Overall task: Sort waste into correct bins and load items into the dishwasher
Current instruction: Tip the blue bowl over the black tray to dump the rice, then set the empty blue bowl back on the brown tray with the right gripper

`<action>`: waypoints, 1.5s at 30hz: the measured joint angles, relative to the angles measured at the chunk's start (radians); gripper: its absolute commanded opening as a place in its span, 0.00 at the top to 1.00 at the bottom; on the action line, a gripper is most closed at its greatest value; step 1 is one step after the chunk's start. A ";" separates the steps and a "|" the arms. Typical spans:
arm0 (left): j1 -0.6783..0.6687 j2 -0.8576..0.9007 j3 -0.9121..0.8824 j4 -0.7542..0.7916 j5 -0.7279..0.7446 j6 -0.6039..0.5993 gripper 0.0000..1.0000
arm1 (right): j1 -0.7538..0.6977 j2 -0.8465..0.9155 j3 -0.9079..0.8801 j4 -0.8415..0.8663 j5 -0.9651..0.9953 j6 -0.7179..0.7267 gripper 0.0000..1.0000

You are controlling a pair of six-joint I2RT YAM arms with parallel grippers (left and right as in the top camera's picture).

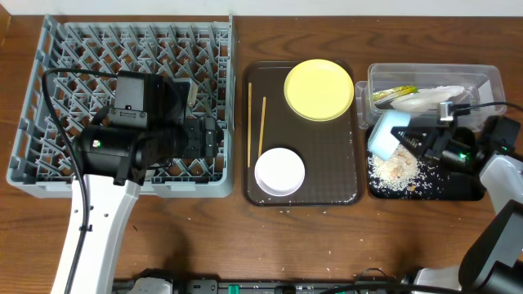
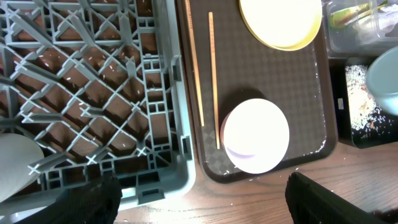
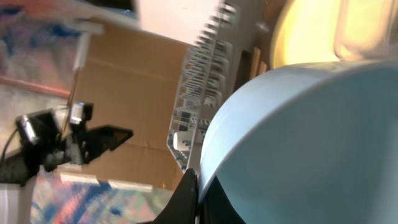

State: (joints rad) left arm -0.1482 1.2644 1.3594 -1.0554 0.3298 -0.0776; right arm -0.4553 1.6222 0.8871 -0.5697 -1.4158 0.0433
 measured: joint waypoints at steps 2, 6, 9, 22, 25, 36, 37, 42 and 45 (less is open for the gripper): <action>0.000 0.000 0.000 0.000 0.000 0.000 0.14 | 0.020 0.000 0.000 -0.003 0.039 0.055 0.99; 0.000 0.000 0.000 0.000 0.000 0.000 0.14 | 0.113 -0.034 0.002 -0.001 0.119 0.132 0.99; 0.000 0.000 0.000 0.000 0.000 0.000 0.14 | 0.222 -0.110 0.034 -0.003 0.265 0.189 0.99; 0.000 0.000 0.000 0.000 0.000 0.000 0.14 | 0.833 -0.161 0.118 0.004 1.165 0.264 0.99; 0.000 0.000 0.000 0.000 0.001 0.000 0.14 | 0.917 -0.069 0.118 0.008 1.264 0.264 0.99; 0.000 0.000 0.000 -0.006 0.001 -0.005 0.09 | 0.948 -0.023 0.125 0.005 1.374 0.249 0.33; 0.000 0.000 0.000 -0.005 0.002 -0.004 0.09 | 0.948 -0.023 0.126 0.003 1.374 0.238 0.33; -0.005 0.000 0.000 0.040 0.050 -0.004 0.09 | 0.948 -0.043 0.129 0.009 1.373 0.223 0.33; -0.041 0.000 0.000 0.090 0.066 -0.005 0.09 | 0.935 -0.077 0.157 0.025 1.372 0.218 0.32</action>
State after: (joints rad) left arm -0.1890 1.2648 1.3594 -0.9657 0.3954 -0.0822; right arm 0.4797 1.5452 1.0439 -0.5449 -0.0437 0.2615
